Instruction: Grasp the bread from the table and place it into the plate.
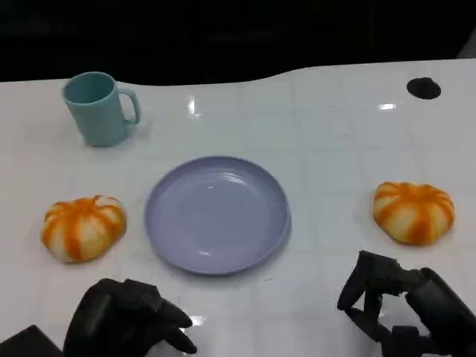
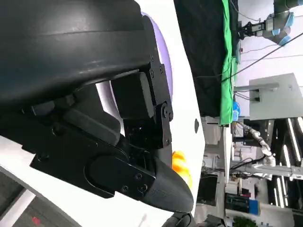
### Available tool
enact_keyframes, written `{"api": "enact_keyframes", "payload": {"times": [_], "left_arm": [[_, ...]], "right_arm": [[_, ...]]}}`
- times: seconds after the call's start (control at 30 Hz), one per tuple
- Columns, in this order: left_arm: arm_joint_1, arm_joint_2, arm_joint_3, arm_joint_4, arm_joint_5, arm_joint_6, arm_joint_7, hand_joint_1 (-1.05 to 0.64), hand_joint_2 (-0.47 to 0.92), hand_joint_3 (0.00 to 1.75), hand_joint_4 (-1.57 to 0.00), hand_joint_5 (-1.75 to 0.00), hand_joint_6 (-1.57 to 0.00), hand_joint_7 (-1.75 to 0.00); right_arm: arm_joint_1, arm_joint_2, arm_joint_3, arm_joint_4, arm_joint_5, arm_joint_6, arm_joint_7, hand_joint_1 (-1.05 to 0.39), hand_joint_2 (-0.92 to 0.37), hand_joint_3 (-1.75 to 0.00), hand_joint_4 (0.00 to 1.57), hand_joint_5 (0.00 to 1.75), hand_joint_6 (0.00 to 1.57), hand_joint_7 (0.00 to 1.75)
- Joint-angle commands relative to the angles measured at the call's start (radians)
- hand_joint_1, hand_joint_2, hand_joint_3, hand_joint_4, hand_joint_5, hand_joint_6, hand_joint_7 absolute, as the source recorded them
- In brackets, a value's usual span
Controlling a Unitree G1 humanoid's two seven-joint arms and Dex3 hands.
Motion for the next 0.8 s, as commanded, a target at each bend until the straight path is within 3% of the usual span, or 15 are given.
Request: {"api": "enact_keyframes", "payload": {"times": [0.03, 0.2, 0.4, 0.63, 0.7, 0.8], "left_arm": [[-0.001, 0.016, 0.006, 0.004, -0.008, 0.001, -0.002, -1.05, 0.89, 0.00, -1.54, -0.49, -1.57, -0.25], [-0.001, 0.015, 0.005, 0.006, -0.006, -0.008, -0.004, -1.05, 0.89, 0.00, -1.53, -0.49, -1.57, -0.25], [-0.004, 0.014, 0.005, 0.006, -0.008, 0.000, -0.003, -1.05, 0.89, 0.00, -1.53, -0.49, -1.57, -0.25], [-0.012, 0.012, 0.005, 0.013, -0.005, -0.001, 0.002, -1.05, 0.89, 0.00, -1.53, -0.49, -1.57, -0.25], [-0.016, 0.011, 0.005, 0.015, -0.003, 0.004, 0.006, -1.05, 0.89, 0.00, -1.53, -0.49, -1.57, -0.25], [-0.023, 0.010, 0.005, 0.024, -0.003, 0.000, 0.005, -1.05, 0.89, 0.00, -1.53, -0.49, -1.57, -0.25]], "right_arm": [[-0.004, -0.003, -0.002, 0.005, 0.015, -0.016, 0.001, -0.27, -0.71, -0.75, 0.65, 1.75, 0.55, 1.50], [-0.004, -0.003, -0.004, 0.009, 0.013, -0.027, -0.004, -0.26, -0.71, -0.75, 0.61, 1.75, 0.55, 1.47], [-0.011, 0.003, -0.013, 0.009, 0.035, -0.033, -0.003, -0.24, -0.70, -0.72, 0.58, 1.66, 0.63, 1.27], [-0.023, 0.007, -0.025, 0.004, 0.064, -0.016, -0.003, -0.24, -0.69, -0.70, 0.58, 1.35, 0.68, 0.97], [-0.027, 0.007, -0.030, -0.001, 0.059, -0.008, -0.011, -0.24, -0.72, -0.63, 0.58, 1.27, 0.67, 0.89], [-0.035, 0.000, -0.044, -0.016, 0.012, -0.001, -0.049, -0.27, -0.82, -0.44, 0.58, 0.99, 0.66, 0.64]]}}
